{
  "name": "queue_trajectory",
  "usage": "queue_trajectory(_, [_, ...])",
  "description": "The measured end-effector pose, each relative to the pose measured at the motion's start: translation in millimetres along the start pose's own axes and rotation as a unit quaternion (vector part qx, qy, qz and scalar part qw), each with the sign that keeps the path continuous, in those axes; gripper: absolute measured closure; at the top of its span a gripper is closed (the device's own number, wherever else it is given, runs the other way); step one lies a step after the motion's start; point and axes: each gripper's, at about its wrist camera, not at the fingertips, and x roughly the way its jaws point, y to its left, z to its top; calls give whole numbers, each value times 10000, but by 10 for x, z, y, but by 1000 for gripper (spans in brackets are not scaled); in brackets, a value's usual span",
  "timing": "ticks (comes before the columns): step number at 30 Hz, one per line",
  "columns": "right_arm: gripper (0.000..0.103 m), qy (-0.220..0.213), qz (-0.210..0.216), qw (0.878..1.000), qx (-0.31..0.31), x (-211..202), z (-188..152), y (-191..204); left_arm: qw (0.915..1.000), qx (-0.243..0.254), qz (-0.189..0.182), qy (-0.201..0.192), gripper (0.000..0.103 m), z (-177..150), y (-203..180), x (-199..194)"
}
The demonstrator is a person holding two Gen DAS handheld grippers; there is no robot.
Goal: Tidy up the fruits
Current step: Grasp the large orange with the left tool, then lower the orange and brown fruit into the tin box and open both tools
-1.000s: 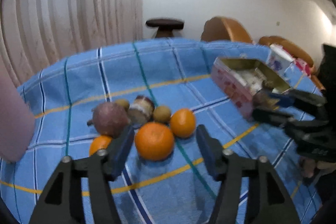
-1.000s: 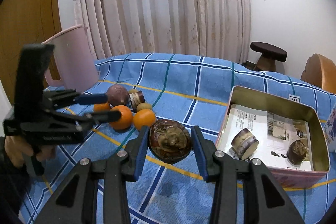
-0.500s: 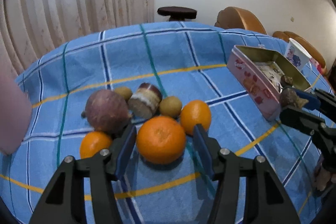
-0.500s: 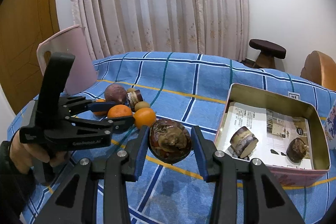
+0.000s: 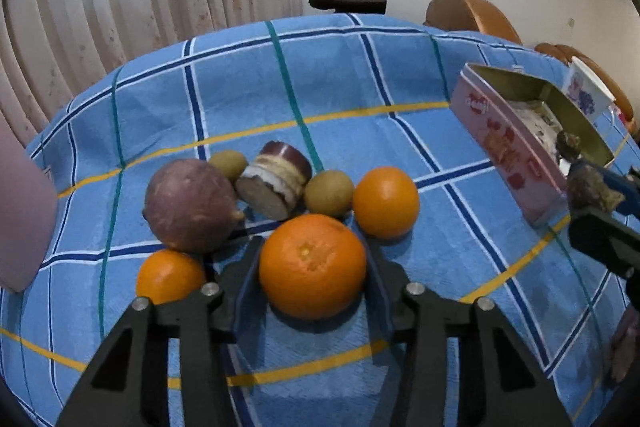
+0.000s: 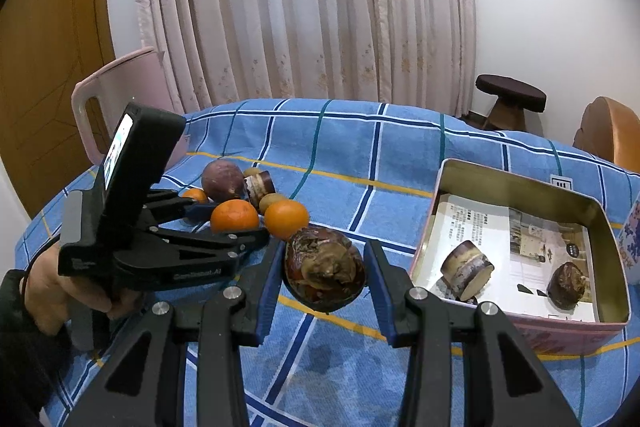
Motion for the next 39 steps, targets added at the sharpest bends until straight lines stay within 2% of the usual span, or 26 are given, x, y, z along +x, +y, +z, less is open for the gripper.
queue_trajectory(2, [60,-16,-19,10000,13,-10,5,-6,9999,-31,-107,-16,55,-21,17,-23])
queue_trajectory(5, [60,-89,-30,9999,73,-43,19,-32,9998,-110,-63,-145,55,-58,47,-103])
queue_trajectory(11, [60,-291,-204,9993,79,-135,56,-78,9928,-626,57,-1015,55,-54,44,-424])
queue_trajectory(14, [60,-428,-442,9981,8,-205,95,-129,9880,-794,-106,-1321,55,-6,-85,-524])
queue_trajectory(18, [60,-686,-885,9936,164,-371,155,-358,9850,-779,-327,-1502,55,90,-385,-554])
queue_trajectory(24, [60,-744,-1442,9862,315,-505,143,-843,9856,-483,-572,-1517,55,283,-948,-482])
queue_trajectory(28, [60,-657,-1756,9800,669,-533,102,-1282,9849,-373,-720,-1527,55,429,-1310,-409])
queue_trajectory(33, [60,-466,-1783,9772,1056,-480,41,-1633,9874,-254,-588,-1445,55,613,-1614,-211])
queue_trajectory(39, [60,-214,-1868,9755,1142,-340,-14,-1709,9920,-213,-390,-1183,55,697,-1795,14])
